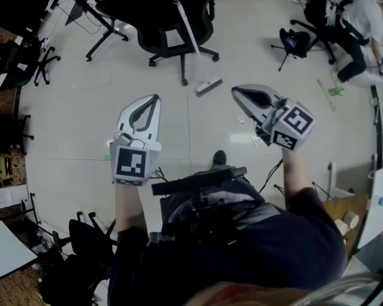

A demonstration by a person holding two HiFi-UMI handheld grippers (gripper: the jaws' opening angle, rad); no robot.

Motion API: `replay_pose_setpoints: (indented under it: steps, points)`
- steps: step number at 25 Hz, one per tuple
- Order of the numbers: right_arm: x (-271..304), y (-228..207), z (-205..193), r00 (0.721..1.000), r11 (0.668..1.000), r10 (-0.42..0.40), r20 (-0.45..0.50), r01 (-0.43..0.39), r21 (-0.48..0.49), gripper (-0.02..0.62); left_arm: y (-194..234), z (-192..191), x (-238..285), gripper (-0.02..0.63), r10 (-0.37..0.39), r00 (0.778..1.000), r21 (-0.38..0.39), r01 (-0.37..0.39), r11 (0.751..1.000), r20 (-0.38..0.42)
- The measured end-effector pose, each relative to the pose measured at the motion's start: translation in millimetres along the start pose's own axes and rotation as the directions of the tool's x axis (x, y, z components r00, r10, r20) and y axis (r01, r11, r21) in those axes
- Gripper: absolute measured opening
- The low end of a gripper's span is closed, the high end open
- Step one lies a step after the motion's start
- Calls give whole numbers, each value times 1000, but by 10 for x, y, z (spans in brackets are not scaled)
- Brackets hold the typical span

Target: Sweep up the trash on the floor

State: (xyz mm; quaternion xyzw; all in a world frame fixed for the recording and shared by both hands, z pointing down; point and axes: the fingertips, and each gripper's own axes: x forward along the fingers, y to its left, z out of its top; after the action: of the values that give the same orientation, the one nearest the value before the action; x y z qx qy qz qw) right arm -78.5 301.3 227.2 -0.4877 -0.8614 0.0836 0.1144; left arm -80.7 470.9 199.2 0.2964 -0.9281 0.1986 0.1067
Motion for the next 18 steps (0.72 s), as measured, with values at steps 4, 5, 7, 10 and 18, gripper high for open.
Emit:
replay_pose_setpoints:
  steps: [4, 5, 7, 10, 18]
  points:
    - [145, -255, 176, 1000, 1000, 21, 16, -21, 1, 21, 253, 75, 278, 0, 27, 1000, -1, -27, 1000, 6]
    - [167, -312, 195, 1000, 1000, 20, 18, -21, 5, 21, 301, 88, 352, 0, 25, 1000, 0, -25, 1000, 11]
    - [219, -432, 216, 1000, 1000, 11, 10, -11, 2, 21, 378, 109, 512, 0, 10, 1000, 5, -10, 1000, 21]
    - [361, -606, 252, 1000, 1000, -3, -10, 2, -14, 21, 499, 99, 788, 0, -23, 999, 4, 22, 1000, 37]
    - [887, -1213, 286, 990, 992, -127, -67, 126, -14, 21, 1013, -178, 1785, 0, -153, 986, -13, 154, 988, 62]
